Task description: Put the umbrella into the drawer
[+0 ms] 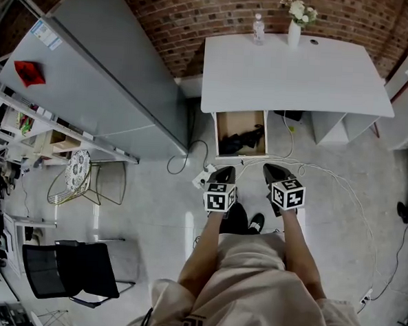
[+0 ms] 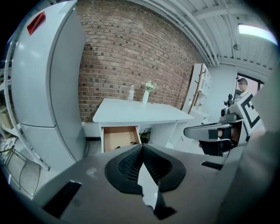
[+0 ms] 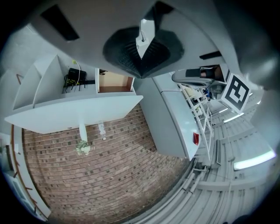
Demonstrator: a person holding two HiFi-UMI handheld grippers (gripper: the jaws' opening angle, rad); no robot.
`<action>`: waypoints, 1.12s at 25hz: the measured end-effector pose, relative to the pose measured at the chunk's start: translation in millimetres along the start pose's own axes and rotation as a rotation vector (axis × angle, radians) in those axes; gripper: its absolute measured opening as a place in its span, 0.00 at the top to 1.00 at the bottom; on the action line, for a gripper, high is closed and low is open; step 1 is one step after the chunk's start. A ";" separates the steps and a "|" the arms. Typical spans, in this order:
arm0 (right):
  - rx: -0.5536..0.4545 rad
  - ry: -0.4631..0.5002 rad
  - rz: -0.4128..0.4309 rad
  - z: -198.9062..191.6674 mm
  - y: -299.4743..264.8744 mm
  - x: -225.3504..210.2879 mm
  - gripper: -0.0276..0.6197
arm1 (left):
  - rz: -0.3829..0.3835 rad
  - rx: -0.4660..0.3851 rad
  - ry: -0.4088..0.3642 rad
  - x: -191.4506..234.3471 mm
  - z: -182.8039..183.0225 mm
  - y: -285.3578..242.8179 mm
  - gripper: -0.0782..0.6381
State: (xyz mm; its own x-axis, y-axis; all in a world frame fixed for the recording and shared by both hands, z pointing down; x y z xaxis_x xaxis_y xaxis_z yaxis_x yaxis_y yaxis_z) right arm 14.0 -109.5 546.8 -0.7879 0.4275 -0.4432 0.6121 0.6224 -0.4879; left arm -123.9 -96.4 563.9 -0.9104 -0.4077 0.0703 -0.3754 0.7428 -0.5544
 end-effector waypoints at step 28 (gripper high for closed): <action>0.021 0.002 -0.002 -2.1 -0.4 -0.9 0.86 | 0.017 0.003 -0.021 1.4 0.2 -1.1 0.88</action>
State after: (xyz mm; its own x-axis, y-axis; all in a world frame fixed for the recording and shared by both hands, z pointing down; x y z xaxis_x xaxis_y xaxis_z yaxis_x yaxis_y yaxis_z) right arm 14.3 -108.8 549.0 -0.7894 0.4274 -0.4407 0.6115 0.6097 -0.5042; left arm -124.7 -97.9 564.5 -0.9126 -0.4064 0.0437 -0.3598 0.7480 -0.5578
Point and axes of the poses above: the fingertips, and each gripper's own axes: y backward along the fingers, x to its left, z out of its top, the point moved 2 cm from there along y, backward along the fingers, and after that the axes turned 10 degrees about -y, right-handed, at the moved point
